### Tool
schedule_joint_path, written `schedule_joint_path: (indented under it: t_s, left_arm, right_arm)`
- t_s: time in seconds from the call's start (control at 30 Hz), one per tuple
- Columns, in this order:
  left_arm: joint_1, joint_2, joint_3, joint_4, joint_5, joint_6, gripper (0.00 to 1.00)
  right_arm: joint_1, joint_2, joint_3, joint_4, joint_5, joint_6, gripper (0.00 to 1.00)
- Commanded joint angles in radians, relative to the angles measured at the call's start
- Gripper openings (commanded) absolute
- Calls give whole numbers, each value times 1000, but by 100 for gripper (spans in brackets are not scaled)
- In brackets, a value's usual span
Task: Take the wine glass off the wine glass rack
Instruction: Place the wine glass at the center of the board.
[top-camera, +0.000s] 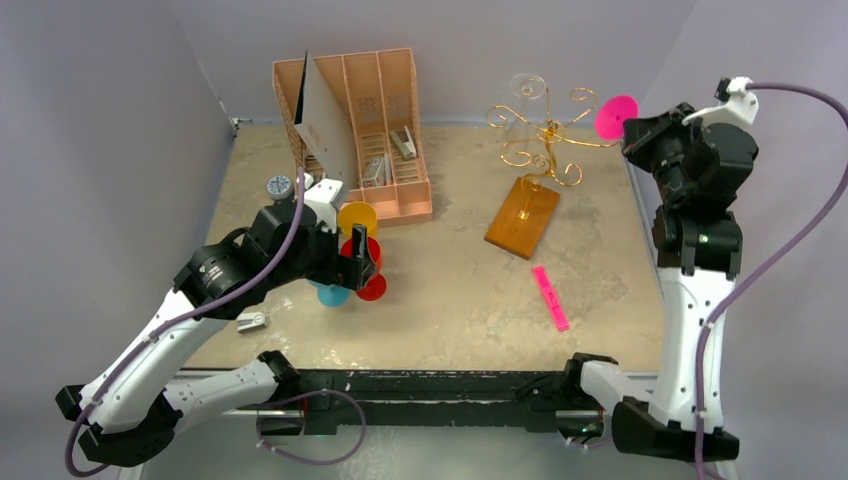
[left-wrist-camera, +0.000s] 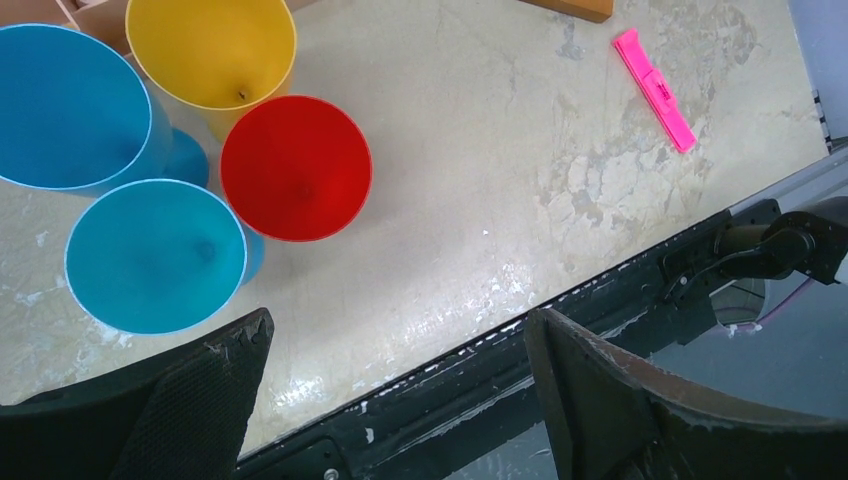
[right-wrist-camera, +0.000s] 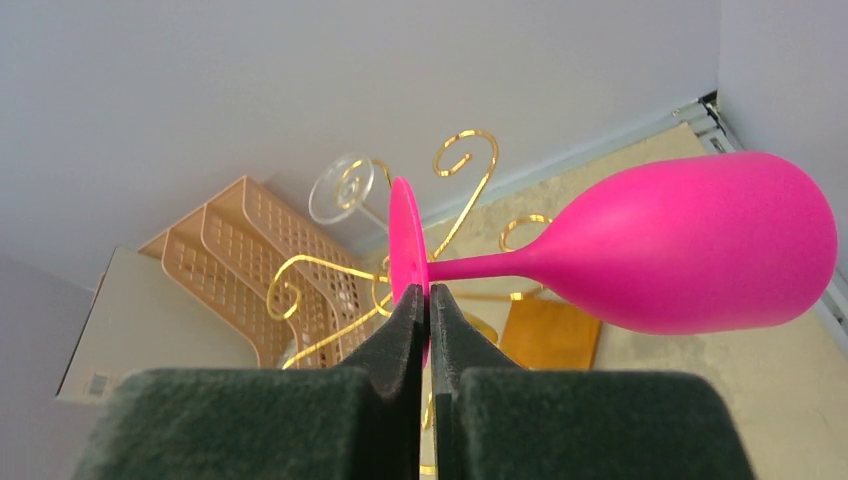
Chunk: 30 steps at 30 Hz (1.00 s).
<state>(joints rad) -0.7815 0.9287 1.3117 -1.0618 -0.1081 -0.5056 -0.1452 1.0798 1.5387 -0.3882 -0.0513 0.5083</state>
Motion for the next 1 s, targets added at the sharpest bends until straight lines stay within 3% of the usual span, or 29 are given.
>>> schedule_joint_path:
  t_s: [0.0, 0.2, 0.43, 0.7, 0.83, 0.97]
  left_arm:
    - [-1, -18, 5, 41, -16, -9, 95]
    - [0, -32, -3, 66, -34, -29, 95]
    - [0, -16, 2, 98, -20, -34, 95]
    - [-1, -13, -5, 150, 81, -20, 95]
    - [-1, -5, -2, 193, 167, 1, 94]
    - [-1, 25, -1, 225, 250, 7, 92]
  right_arm:
    - [-3, -124, -44, -68, -16, -35, 0]
    - [-4, -251, -125, -198, -134, -14, 0]
    - [-4, -374, -277, -195, -374, 77, 0]
    - [5, -426, -364, -261, -609, 130, 0]
    - [9, -427, -437, -183, -753, 194, 0]
    - [12, -410, -415, -263, -751, 165, 0]
